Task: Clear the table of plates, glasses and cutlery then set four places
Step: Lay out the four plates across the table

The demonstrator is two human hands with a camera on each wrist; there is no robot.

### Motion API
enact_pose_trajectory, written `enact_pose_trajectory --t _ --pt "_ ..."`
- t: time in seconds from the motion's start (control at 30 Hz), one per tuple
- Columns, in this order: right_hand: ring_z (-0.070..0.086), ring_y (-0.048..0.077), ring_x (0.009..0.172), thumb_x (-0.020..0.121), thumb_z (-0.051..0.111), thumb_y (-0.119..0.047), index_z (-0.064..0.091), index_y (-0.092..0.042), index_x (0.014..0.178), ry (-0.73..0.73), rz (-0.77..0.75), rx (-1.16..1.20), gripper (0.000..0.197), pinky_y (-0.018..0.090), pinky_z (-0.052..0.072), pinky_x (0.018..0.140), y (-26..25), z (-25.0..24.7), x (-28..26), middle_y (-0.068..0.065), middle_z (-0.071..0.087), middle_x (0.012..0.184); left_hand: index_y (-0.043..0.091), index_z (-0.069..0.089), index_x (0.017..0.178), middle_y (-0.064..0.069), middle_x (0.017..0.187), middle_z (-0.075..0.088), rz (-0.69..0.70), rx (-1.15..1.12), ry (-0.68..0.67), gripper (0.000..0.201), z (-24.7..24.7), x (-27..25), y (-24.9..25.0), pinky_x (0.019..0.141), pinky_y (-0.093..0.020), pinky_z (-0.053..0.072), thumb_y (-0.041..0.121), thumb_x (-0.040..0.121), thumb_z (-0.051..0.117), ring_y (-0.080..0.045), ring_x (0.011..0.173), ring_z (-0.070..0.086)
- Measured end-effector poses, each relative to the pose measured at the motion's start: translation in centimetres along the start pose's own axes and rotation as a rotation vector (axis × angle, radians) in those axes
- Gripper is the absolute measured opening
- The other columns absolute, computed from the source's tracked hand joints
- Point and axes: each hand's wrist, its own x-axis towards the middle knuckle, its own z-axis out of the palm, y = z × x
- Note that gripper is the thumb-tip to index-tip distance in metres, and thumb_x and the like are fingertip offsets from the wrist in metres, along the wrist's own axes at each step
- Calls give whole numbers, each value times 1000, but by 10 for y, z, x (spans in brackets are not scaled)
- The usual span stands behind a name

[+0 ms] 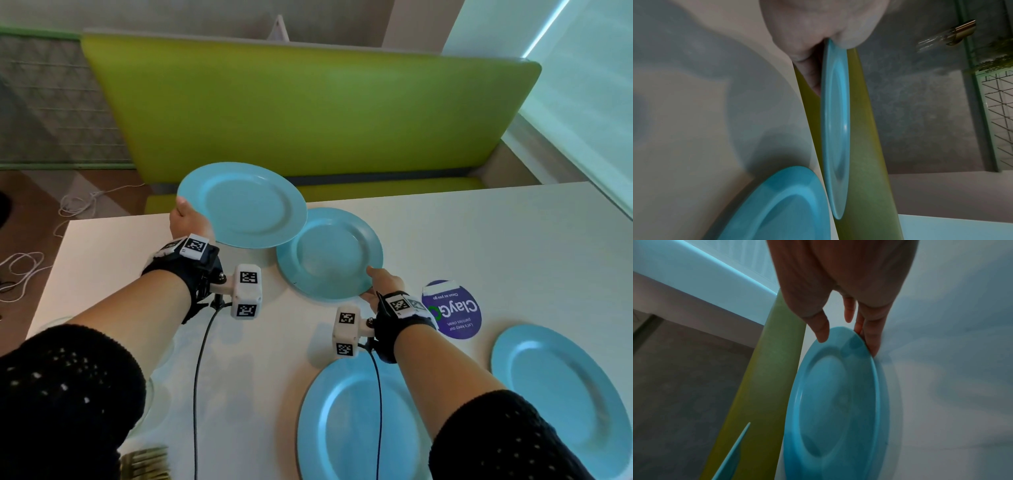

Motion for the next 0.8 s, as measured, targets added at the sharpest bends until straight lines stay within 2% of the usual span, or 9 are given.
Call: enact_pose_trajectory --t 0.13,0.2,0.27,0.3,0.37,0.4,0.47,0.6,0.8 --pt "65 37 96 81 64 -12 57 2 104 -15 -9 -25 28 50 51 93 -2 -3 1 17 62 87 7 44 137 -15 143 46 12 13 -28 52 7 -4 2 96 -31 38 37 102 19 -31 128 46" --pt "64 34 96 78 66 -20 56 6 114 -10 -23 -118 45 42 52 92 -3 -6 6 16 62 91 7 45 136 -15 141 48 13 7 -46 52 10 -5 2 95 -31 39 37 102 20 -31 127 47" --pt "58 28 92 79 65 -25 53 3 120 21 -84 -242 52 35 48 83 -6 -9 11 15 57 99 6 46 135 -16 140 48 18 16 -61 53 13 -5 0 96 -33 39 38 102 20 -32 126 47" --pt "52 25 90 80 64 -26 55 1 117 32 -117 -303 46 35 47 83 -8 -9 12 13 55 98 7 46 135 -16 140 48 19 17 -73 53 15 -5 -1 98 -34 39 38 102 20 -32 126 47" --pt "46 23 81 84 60 -24 56 -6 89 7 -160 -347 19 38 48 78 -15 -9 2 7 50 82 8 47 135 -16 140 48 14 7 -108 53 21 -10 -3 101 -36 39 40 101 21 -33 127 47" --pt "46 23 73 87 58 -23 52 -11 77 -31 -170 -321 17 38 49 71 -20 -10 -5 5 46 74 9 47 135 -16 141 48 7 0 -135 53 25 -13 -3 102 -36 39 40 101 21 -33 127 47" --pt "46 19 61 94 51 -24 49 -13 78 -121 -148 -210 20 33 47 58 -28 -12 -18 4 45 70 10 46 137 -15 143 46 -15 7 -212 53 34 -28 -2 103 -35 38 40 101 21 -33 129 46" --pt "52 18 63 101 38 -27 48 -10 105 -239 -150 -64 21 30 48 59 -41 -31 -36 6 51 76 16 52 132 -13 137 54 -42 -45 -359 59 63 -55 -8 104 -46 43 54 93 30 -34 122 53" --pt "58 24 64 97 36 -7 57 -5 85 -211 -224 121 24 33 51 62 -62 -82 -28 10 57 76 16 54 127 -10 134 56 -20 -24 -482 59 102 -93 -8 103 -48 43 55 93 28 -33 118 56"
